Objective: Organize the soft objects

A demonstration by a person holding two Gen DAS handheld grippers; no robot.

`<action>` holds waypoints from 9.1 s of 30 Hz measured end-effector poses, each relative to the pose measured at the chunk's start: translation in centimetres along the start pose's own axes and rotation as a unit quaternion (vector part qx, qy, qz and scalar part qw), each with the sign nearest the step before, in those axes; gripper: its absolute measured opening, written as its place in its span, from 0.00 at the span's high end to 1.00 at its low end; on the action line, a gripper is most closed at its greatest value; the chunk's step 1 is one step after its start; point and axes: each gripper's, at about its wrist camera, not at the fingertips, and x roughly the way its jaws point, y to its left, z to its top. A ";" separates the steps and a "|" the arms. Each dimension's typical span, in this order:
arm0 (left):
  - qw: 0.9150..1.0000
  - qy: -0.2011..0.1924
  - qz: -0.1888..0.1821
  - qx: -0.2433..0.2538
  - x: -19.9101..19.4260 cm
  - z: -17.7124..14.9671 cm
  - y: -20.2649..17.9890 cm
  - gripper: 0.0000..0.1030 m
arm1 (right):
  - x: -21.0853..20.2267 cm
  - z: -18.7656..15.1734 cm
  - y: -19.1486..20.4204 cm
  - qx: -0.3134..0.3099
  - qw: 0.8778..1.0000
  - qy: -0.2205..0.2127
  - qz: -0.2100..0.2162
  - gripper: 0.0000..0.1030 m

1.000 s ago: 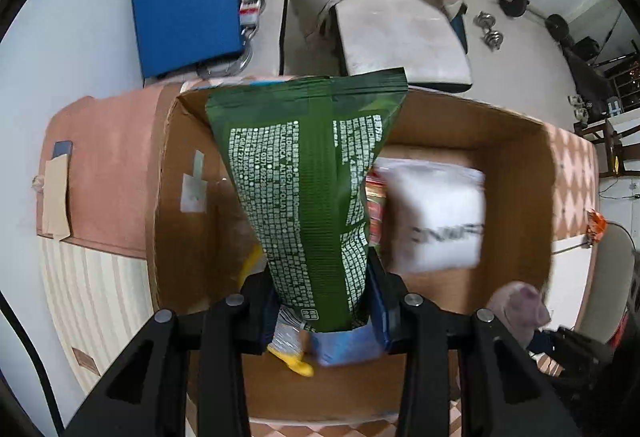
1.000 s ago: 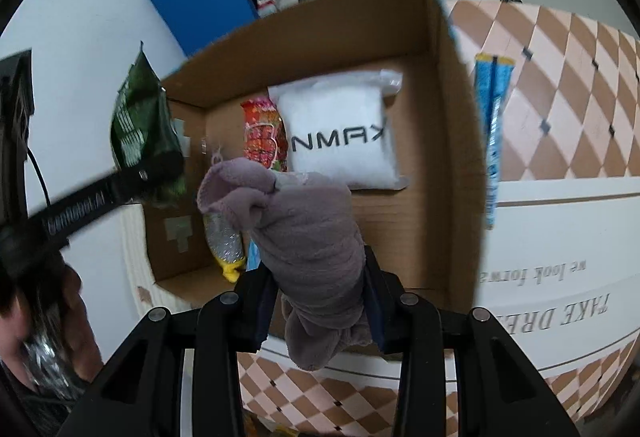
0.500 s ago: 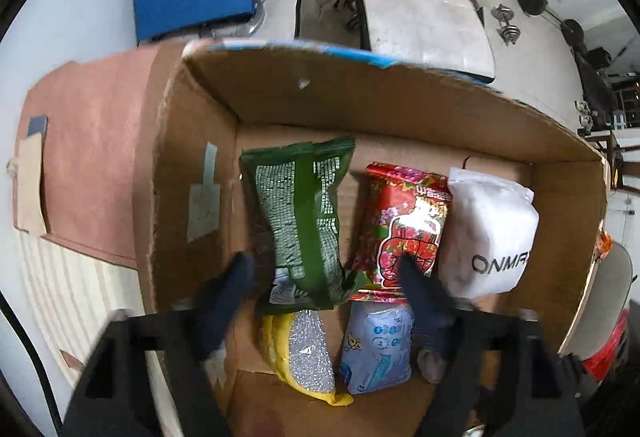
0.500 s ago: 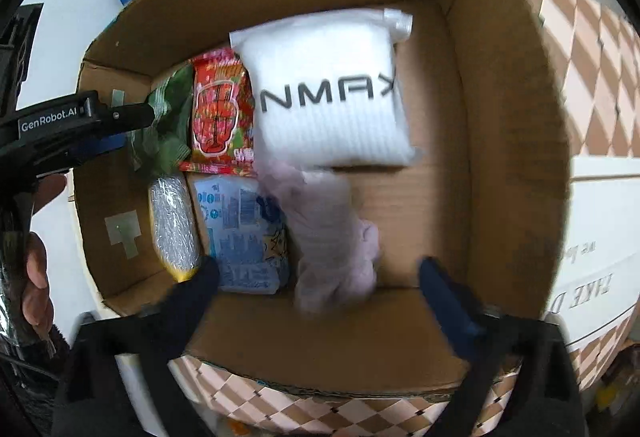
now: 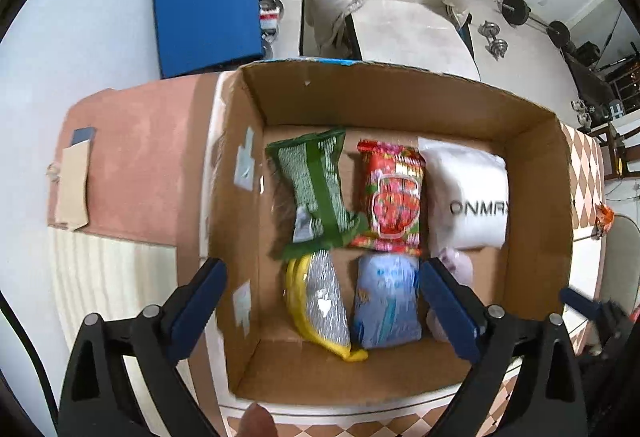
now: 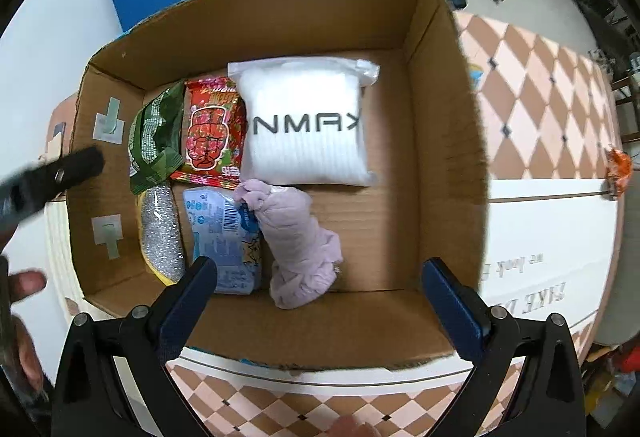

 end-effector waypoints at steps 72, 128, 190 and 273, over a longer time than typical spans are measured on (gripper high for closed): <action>0.973 0.202 -0.037 0.103 18.8 1.5 -37.7 0.28 | 4.8 7.3 -56.1 0.246 0.969 0.002 0.008 0.00; 0.989 0.099 -0.101 0.043 1.8 4.9 -17.2 0.88 | -5.4 -1.9 -12.8 0.062 0.978 -0.038 0.195 0.67; 0.984 -0.169 0.064 -0.009 -15.5 -12.6 -6.6 0.10 | -17.1 -10.1 -8.0 -0.005 0.985 -0.174 -0.017 0.00; 0.970 -0.238 0.051 -0.020 -27.1 -20.5 -10.5 0.00 | -35.4 -21.7 -10.6 -0.062 0.949 -0.301 -0.067 0.00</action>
